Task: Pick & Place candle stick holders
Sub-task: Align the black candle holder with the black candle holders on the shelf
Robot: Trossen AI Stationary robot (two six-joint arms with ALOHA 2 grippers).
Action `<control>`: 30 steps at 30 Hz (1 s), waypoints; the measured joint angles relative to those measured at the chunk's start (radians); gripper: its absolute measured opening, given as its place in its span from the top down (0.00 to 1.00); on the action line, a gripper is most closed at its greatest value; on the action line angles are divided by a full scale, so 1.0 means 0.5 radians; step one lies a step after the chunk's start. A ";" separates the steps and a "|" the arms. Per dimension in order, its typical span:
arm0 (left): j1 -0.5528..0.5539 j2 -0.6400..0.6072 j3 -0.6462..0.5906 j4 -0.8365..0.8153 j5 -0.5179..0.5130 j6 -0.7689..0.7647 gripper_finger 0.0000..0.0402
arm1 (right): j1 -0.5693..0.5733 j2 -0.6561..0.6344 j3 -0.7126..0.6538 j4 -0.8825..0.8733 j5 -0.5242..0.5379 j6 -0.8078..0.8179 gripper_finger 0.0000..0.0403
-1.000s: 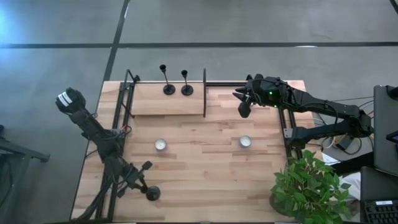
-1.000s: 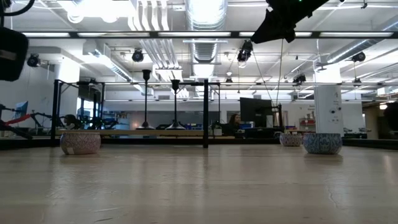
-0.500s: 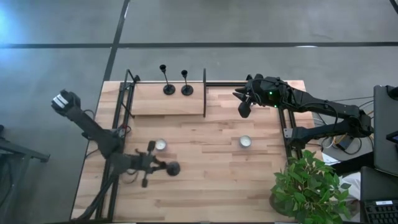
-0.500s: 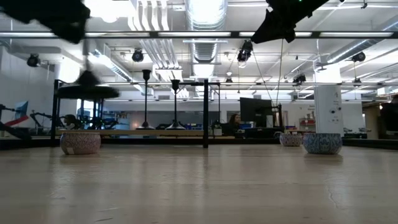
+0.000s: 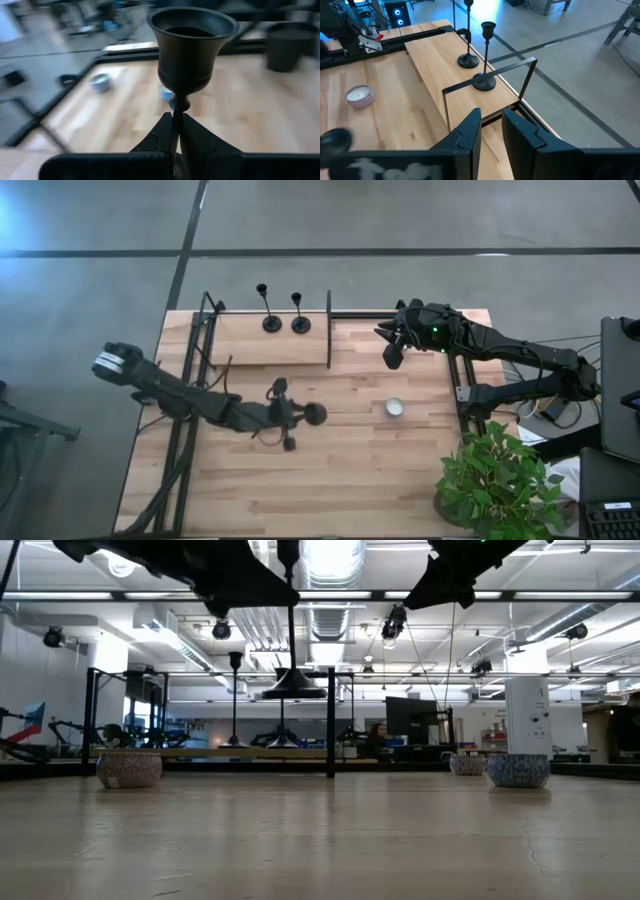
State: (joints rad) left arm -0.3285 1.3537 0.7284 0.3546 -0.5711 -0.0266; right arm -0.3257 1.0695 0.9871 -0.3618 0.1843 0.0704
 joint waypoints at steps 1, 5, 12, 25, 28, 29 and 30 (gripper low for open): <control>0.015 -0.009 -0.003 0.001 -0.049 -0.018 0.96 | -0.001 0.000 0.000 0.000 0.000 0.000 0.81; 0.041 -0.107 -0.067 -0.048 -0.225 -0.110 0.96 | 0.000 -0.001 0.000 0.000 -0.001 0.000 0.79; 0.053 -0.383 -0.194 -0.400 -0.471 -0.327 0.96 | 0.000 0.000 0.000 0.000 0.000 0.000 0.77; 0.289 -0.891 -0.348 -0.965 -0.699 -0.737 0.96 | 0.000 0.000 0.000 0.000 0.000 0.000 0.83; 0.392 -0.980 -0.379 -1.042 -0.708 -0.739 0.96 | 0.000 -0.001 0.000 0.000 0.000 0.000 0.84; 0.433 -1.006 -0.388 -1.071 -0.711 -0.739 0.96 | 0.000 -0.001 0.000 0.000 0.000 0.000 0.84; 0.480 -1.029 -0.395 -1.104 -0.710 -0.740 0.96 | 0.000 0.000 0.000 0.000 0.000 0.000 0.84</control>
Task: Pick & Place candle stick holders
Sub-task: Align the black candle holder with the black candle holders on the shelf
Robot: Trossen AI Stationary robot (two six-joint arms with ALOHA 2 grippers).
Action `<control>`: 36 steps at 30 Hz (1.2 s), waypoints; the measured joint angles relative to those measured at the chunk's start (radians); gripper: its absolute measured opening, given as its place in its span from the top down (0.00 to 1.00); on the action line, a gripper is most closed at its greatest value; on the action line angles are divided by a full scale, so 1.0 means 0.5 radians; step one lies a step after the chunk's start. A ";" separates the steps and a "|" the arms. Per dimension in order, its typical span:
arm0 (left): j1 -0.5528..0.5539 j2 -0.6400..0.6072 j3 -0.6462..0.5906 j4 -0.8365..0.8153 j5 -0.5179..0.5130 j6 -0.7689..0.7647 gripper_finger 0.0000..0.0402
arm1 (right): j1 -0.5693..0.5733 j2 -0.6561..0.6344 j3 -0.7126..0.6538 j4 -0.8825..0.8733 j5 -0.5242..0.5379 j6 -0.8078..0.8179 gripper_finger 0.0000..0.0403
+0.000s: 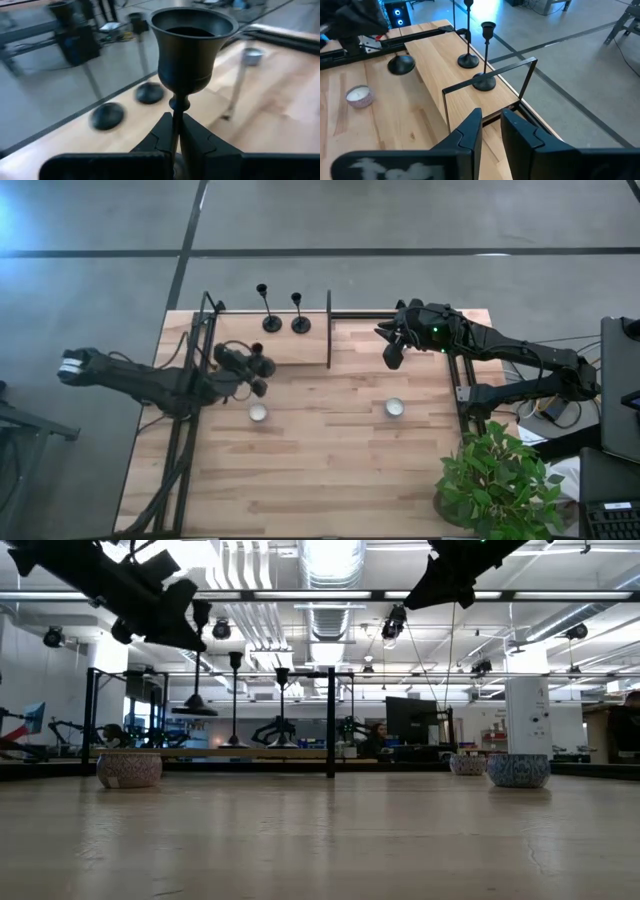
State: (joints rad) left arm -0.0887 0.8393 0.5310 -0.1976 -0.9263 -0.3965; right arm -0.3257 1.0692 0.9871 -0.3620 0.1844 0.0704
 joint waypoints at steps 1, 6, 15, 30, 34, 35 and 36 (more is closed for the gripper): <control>0.050 -0.024 -0.005 -0.034 0.001 -0.001 0.96 | 0.000 0.000 0.000 0.000 0.000 0.000 0.84; 0.339 -0.134 -0.057 -0.076 0.061 0.044 0.96 | 0.000 0.000 0.000 0.000 0.000 0.000 0.83; 0.911 -0.200 -0.090 -0.073 0.397 0.267 0.96 | 0.000 0.000 0.000 0.000 0.000 0.000 0.79; 1.454 -0.198 -0.321 0.458 0.752 0.469 0.96 | 0.000 0.000 0.000 0.000 -0.001 0.000 0.81; 1.468 -0.197 -0.364 0.583 0.761 0.475 0.96 | 0.000 0.000 0.000 0.000 -0.001 0.000 0.83; 1.472 -0.196 -0.366 0.587 0.758 0.475 0.96 | 0.000 0.000 0.000 0.000 0.000 0.000 0.83; 1.479 -0.192 -0.366 0.588 0.749 0.482 0.96 | 0.000 0.000 0.000 0.000 -0.001 0.000 0.83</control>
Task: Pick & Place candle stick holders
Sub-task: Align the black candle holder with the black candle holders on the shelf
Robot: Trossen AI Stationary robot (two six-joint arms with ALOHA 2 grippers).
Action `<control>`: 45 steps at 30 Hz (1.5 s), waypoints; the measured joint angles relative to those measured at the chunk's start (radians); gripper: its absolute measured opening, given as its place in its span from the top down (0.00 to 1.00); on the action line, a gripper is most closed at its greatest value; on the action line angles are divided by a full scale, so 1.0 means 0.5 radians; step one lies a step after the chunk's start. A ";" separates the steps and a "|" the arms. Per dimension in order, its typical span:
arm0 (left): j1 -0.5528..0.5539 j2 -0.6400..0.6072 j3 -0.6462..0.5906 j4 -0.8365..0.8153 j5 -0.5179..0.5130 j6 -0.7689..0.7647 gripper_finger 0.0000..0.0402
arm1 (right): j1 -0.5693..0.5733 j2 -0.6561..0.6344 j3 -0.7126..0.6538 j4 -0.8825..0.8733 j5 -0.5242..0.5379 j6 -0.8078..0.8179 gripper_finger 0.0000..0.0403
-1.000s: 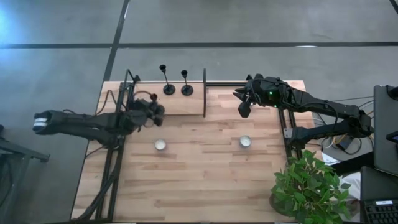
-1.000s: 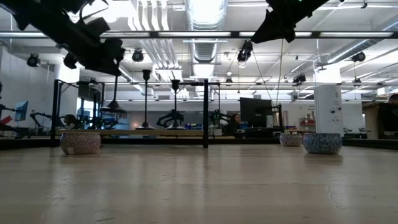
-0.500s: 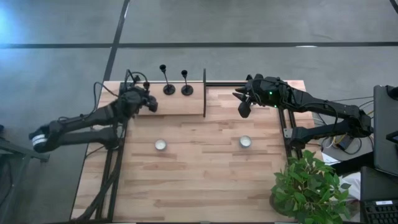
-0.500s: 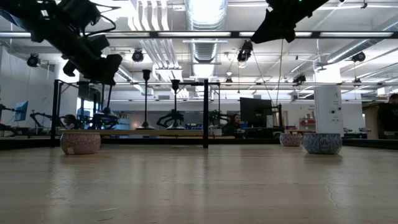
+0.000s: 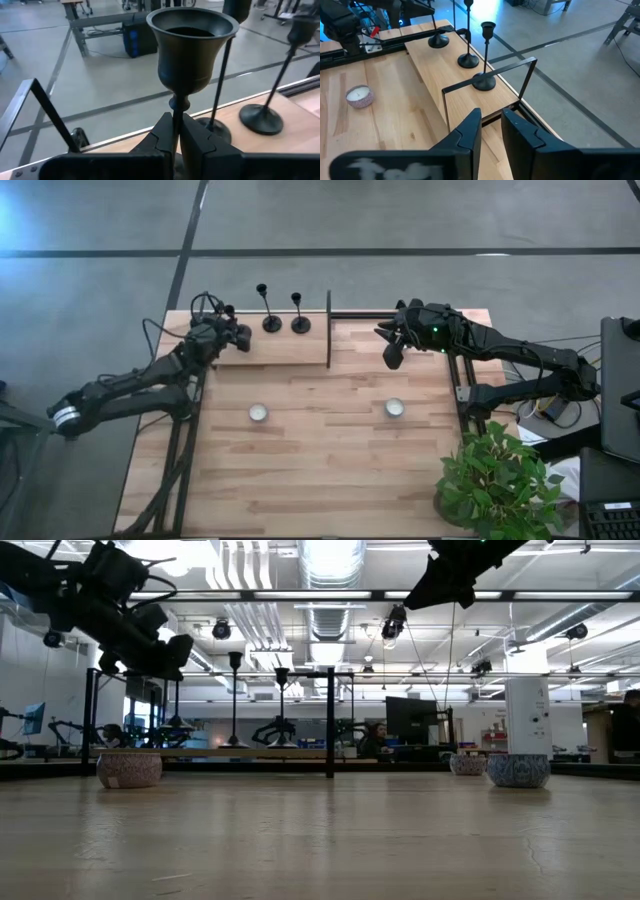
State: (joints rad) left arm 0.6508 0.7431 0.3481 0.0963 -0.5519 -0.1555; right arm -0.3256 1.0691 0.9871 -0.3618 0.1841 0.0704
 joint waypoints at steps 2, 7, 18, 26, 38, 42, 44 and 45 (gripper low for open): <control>0.022 0.013 -0.002 -0.001 -0.012 0.035 0.96 | 0.000 0.000 0.000 0.000 0.000 0.000 0.84; 0.097 0.061 -0.003 0.053 0.032 0.091 0.96 | 0.000 0.000 0.000 0.000 0.000 0.000 0.84; 0.176 0.268 0.016 0.299 0.159 0.085 0.96 | 0.000 0.000 0.000 0.000 0.000 0.000 0.79; 0.165 0.475 0.115 0.268 0.039 0.012 0.96 | -0.001 0.000 0.000 0.000 0.000 0.000 0.77; 0.145 0.615 0.164 0.297 -0.127 -0.058 0.96 | 0.000 0.000 0.000 0.000 0.001 0.000 0.83; 0.144 0.615 0.163 0.297 -0.175 -0.057 0.96 | 0.000 0.000 0.000 0.000 0.000 0.000 0.84; 0.144 0.615 0.163 0.298 -0.182 -0.057 0.96 | -0.001 0.000 0.000 0.000 0.001 0.000 0.84; 0.144 0.615 0.162 0.298 -0.185 -0.056 0.96 | 0.000 0.000 0.000 0.000 0.000 0.000 0.84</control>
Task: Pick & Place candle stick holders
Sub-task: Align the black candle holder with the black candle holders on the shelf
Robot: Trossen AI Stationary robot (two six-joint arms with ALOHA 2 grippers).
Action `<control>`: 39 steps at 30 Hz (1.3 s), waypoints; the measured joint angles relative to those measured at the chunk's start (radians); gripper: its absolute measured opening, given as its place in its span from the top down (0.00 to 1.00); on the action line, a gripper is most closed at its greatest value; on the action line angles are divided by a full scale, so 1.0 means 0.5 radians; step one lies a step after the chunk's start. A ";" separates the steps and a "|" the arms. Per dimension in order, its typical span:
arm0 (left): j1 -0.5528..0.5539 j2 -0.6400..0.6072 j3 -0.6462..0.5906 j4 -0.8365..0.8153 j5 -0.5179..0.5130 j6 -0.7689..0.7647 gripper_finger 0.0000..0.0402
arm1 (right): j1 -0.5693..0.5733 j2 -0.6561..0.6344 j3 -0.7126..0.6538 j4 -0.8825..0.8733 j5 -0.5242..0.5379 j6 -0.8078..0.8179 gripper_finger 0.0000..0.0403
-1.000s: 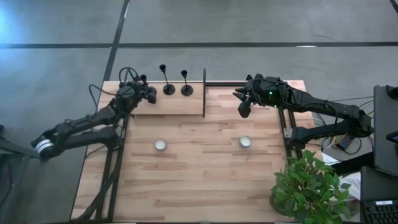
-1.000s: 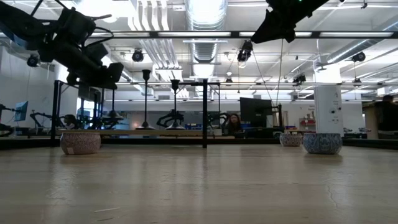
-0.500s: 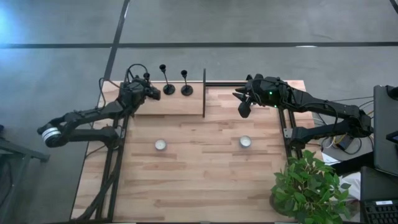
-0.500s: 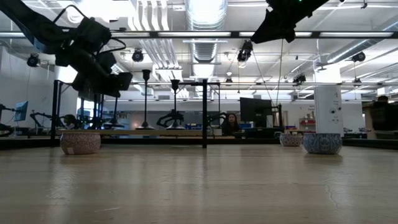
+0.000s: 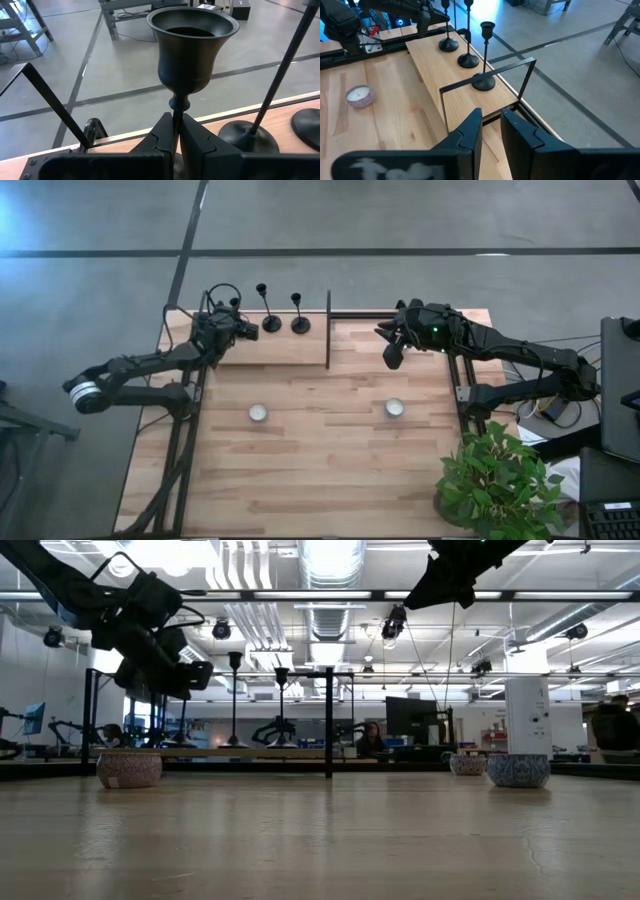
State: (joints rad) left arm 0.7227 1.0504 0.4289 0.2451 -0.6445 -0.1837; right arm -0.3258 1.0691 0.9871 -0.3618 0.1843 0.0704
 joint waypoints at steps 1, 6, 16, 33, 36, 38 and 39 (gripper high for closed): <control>0.000 0.000 -0.002 0.001 -0.002 0.003 0.96 | 0.000 0.000 0.000 0.000 0.000 0.000 0.84; 0.000 0.000 -0.008 -0.018 -0.007 0.005 0.96 | 0.000 0.000 0.000 0.000 0.000 0.000 0.82; 0.001 0.030 -0.014 -0.003 -0.031 -0.027 0.96 | 0.000 0.000 0.000 0.000 0.000 0.000 0.78; 0.004 0.137 -0.014 0.051 -0.041 -0.057 0.96 | 0.000 0.000 0.000 0.000 0.000 0.000 0.83; 0.004 0.137 -0.014 0.050 -0.039 -0.056 0.93 | 0.000 0.000 0.000 0.000 0.000 0.000 0.84; 0.004 0.137 -0.015 0.044 -0.025 -0.050 0.91 | 0.000 0.000 0.000 0.000 0.000 0.000 0.84; 0.004 0.137 -0.020 0.019 0.003 -0.050 0.89 | 0.000 0.000 0.000 0.000 0.000 0.000 0.84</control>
State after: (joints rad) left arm 0.7245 1.1188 0.4188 0.2544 -0.6431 -0.2087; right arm -0.3256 1.0691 0.9871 -0.3618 0.1841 0.0704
